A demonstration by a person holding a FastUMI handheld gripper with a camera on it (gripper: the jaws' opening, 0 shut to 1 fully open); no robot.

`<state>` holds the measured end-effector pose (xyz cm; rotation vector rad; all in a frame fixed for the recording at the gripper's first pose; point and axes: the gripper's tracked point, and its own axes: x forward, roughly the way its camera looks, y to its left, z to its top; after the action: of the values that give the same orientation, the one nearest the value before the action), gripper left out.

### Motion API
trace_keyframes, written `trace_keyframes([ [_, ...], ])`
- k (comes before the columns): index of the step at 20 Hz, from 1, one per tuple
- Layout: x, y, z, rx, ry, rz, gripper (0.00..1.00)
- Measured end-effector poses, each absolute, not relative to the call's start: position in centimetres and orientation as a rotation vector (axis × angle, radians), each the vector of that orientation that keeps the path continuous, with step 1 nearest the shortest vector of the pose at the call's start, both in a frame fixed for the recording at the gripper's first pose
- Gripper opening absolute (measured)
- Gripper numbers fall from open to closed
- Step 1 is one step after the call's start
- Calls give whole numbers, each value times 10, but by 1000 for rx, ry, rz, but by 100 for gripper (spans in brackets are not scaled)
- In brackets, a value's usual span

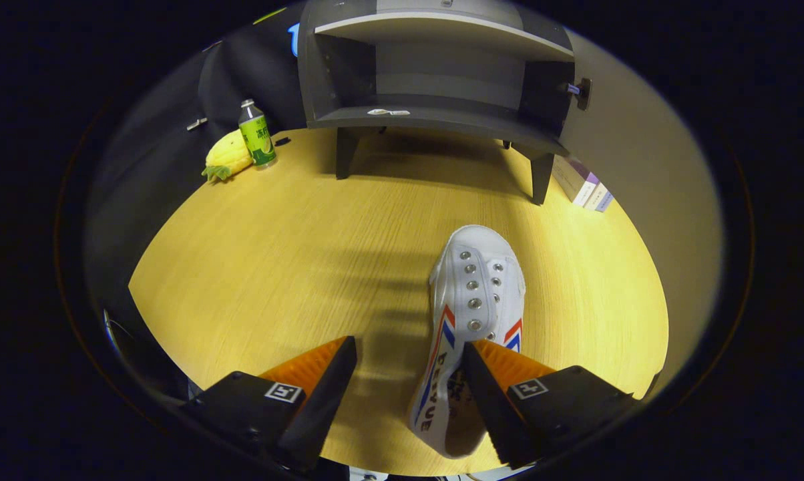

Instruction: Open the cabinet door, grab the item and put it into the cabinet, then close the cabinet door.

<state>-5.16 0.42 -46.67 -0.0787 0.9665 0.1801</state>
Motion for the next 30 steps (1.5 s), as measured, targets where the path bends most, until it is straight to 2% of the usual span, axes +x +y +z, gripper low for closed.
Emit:
trace_keyframes([
  [1, -52, 4, -470, -64, 983, 173, 88],
  [4, -40, -3, -471, -59, 980, 130, 82],
  [7, -32, -12, -473, -29, 986, 96, 34],
  [8, -33, -11, -471, -10, 991, 99, 27],
  [10, -33, -11, -471, 41, 993, 94, 23],
  [11, -31, -10, -471, 59, 999, 90, 8],
  [13, -32, -11, -470, 64, 993, 80, 5],
  [23, -10, -6, -410, -39, 822, 95, 5],
  [30, -26, 12, -421, -4, 833, 67, 5],
])
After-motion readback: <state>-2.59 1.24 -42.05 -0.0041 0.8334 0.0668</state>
